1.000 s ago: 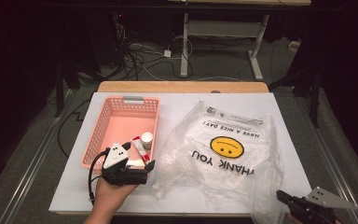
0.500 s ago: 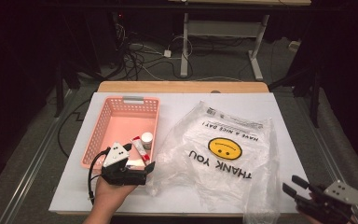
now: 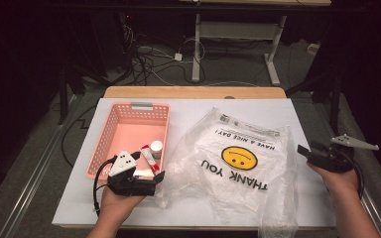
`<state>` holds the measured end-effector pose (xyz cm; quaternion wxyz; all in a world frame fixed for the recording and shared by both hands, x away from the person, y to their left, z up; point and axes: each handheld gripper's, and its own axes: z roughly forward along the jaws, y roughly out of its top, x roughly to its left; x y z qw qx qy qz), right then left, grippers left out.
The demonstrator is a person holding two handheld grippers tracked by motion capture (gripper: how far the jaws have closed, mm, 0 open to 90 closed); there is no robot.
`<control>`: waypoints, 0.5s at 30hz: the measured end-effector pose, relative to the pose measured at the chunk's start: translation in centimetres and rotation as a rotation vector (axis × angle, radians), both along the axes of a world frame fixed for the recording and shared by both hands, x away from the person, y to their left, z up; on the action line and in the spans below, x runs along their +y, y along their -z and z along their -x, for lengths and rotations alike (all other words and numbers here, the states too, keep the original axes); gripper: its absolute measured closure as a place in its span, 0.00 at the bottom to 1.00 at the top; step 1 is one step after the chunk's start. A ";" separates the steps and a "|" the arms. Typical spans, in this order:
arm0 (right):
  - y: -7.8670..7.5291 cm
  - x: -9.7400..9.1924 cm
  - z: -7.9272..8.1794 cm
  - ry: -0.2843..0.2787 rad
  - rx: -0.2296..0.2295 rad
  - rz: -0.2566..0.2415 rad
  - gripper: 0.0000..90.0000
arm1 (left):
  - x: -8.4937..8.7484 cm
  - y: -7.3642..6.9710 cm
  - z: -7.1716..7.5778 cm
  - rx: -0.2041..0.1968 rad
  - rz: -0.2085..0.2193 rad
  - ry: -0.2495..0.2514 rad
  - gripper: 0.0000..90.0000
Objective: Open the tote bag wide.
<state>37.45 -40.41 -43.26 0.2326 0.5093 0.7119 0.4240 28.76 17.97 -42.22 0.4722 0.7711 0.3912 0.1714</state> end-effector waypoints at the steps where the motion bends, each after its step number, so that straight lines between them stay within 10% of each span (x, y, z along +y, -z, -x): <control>1: 0.1 0.0 -0.7 0.007 0.008 0.000 0.41 | 0.0 0.0 0.0 0.000 0.000 0.000 0.00; 15: 3.2 2.3 -10.0 -0.067 0.147 0.084 0.28 | 0.8 -0.1 1.3 -0.019 -0.012 -0.028 0.00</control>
